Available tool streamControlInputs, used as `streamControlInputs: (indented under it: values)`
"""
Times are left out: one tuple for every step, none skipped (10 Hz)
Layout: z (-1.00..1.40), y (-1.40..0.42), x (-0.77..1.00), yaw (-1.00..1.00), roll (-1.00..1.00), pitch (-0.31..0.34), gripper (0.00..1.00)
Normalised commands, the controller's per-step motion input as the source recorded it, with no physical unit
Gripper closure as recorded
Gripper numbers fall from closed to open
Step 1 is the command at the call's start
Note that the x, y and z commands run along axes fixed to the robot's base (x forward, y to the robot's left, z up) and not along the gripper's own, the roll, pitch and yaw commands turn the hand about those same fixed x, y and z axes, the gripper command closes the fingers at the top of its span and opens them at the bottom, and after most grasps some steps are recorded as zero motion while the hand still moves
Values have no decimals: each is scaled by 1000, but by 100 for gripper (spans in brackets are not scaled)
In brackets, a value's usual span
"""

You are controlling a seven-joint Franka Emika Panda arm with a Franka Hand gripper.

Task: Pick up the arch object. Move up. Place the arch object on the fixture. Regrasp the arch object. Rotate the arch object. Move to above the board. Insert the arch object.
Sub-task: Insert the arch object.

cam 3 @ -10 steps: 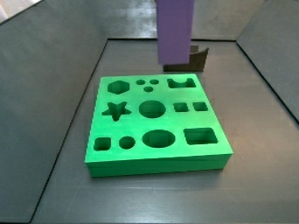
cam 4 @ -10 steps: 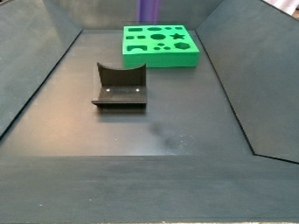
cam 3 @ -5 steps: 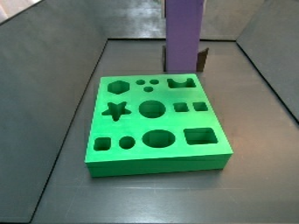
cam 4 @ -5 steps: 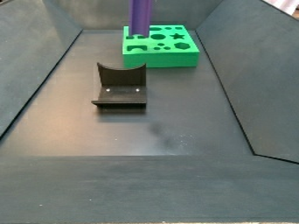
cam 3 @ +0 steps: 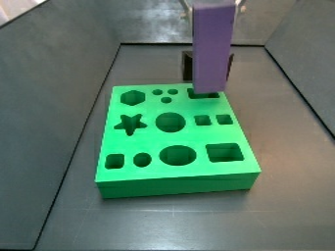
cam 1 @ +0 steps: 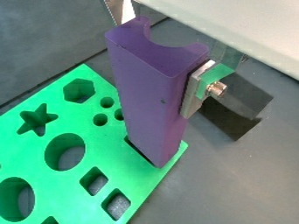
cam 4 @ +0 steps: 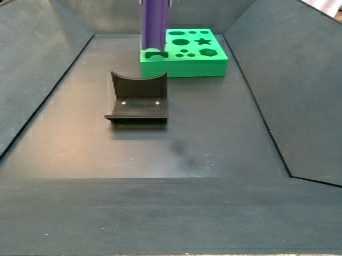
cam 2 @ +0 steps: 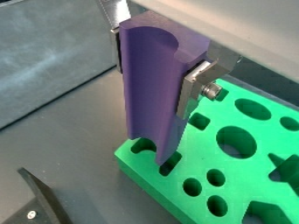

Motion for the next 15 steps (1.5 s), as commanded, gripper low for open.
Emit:
streamControlInputs:
  values:
    - [-380,0,23,71,163,-33,100]
    - [-366,0,0,97,159,-19,100]
    - [-249,37,0,146,164,0,100]
    - [-194,46,0,151,166,0,100]
    - [-194,134,-57,191,133,0,100]
    - [-189,109,-140,231,97,-59,100]
    - [-166,86,-37,237,56,-69,100]
    - [-160,0,-34,331,103,-27,100]
    - [-154,0,0,320,116,0,100]
    - [-80,-169,234,137,100,17,100]
    - [0,-277,271,0,114,34,100]
    - [-17,-234,214,0,103,13,100]
    - [-69,-177,209,226,197,53,100]
    - [-217,0,186,286,294,123,100]
    - [-200,0,160,246,397,226,100]
